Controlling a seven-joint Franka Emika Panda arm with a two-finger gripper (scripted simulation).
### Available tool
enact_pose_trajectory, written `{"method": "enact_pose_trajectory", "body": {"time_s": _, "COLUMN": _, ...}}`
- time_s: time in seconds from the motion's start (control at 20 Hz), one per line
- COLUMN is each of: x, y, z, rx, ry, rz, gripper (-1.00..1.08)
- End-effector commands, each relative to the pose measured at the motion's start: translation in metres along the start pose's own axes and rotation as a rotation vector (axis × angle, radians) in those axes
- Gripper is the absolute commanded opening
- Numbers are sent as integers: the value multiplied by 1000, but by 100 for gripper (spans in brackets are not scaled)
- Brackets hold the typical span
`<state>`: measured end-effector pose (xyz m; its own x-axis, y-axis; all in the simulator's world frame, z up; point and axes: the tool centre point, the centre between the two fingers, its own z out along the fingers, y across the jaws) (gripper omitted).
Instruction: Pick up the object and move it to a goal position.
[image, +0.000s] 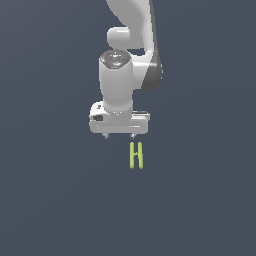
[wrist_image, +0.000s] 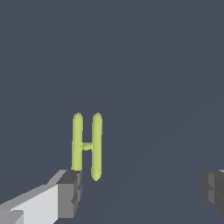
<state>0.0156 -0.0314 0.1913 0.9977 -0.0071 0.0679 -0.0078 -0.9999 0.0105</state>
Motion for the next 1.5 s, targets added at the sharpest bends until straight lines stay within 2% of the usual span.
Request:
{"method": "enact_pose_trajectory", "body": {"time_s": 0.0, "x": 0, "y": 0, "z": 0, "rx": 0, "ry": 0, "rz": 0, "gripper": 100}}
{"method": "enact_pose_trajectory", "body": {"time_s": 0.45, "x": -12, "y": 20, "z": 8, "rx": -10, "ry": -39, "rz": -14, "gripper": 100}}
{"method": "enact_pose_trajectory", "body": {"time_s": 0.7, "x": -11, "y": 15, "z": 12, "rx": -9, "ry": -38, "rz": -12, "gripper": 100}}
{"method": "enact_pose_trajectory", "body": {"time_s": 0.95, "x": -11, "y": -2, "z": 34, "rx": -5, "ry": -44, "rz": -9, "gripper": 100}}
{"method": "enact_pose_trajectory", "body": {"time_s": 1.45, "x": -19, "y": -60, "z": 107, "rx": 7, "ry": -63, "rz": 5, "gripper": 100}}
